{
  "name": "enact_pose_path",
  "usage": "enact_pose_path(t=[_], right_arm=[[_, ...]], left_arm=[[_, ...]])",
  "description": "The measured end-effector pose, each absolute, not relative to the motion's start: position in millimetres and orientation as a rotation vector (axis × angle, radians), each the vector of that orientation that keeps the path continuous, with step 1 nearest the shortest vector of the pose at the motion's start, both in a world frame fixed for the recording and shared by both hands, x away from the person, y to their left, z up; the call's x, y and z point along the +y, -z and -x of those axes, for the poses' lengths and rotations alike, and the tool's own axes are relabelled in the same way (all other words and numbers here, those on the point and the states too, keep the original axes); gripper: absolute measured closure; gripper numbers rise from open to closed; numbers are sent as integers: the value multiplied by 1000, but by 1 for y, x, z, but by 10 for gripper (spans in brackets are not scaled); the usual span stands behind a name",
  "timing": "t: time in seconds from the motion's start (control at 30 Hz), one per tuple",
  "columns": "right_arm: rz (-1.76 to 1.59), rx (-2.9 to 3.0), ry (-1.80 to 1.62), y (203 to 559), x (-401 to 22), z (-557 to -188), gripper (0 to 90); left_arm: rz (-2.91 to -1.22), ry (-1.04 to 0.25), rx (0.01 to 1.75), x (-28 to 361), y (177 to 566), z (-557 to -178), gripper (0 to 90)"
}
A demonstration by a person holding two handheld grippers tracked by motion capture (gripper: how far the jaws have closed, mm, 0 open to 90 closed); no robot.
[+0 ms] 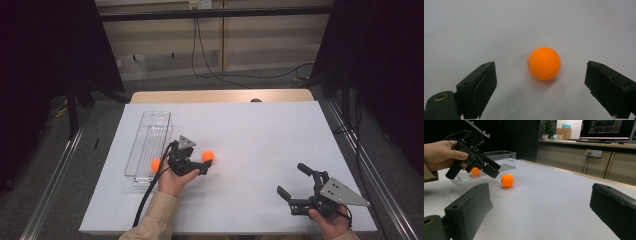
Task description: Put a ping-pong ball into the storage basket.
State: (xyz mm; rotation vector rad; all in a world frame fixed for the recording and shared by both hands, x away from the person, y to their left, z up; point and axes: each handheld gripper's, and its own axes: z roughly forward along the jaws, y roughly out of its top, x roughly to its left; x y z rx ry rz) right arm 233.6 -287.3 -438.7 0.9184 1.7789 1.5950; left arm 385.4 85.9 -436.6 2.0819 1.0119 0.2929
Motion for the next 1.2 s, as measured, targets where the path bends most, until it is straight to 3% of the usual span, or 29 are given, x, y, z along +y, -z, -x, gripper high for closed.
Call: enact_pose_path(t=[1.2], right_arm=[[-918, 1780, -1599, 439, -287, -234, 28]], left_arm=[[-2089, -294, 1021, 78, 445, -391, 112]])
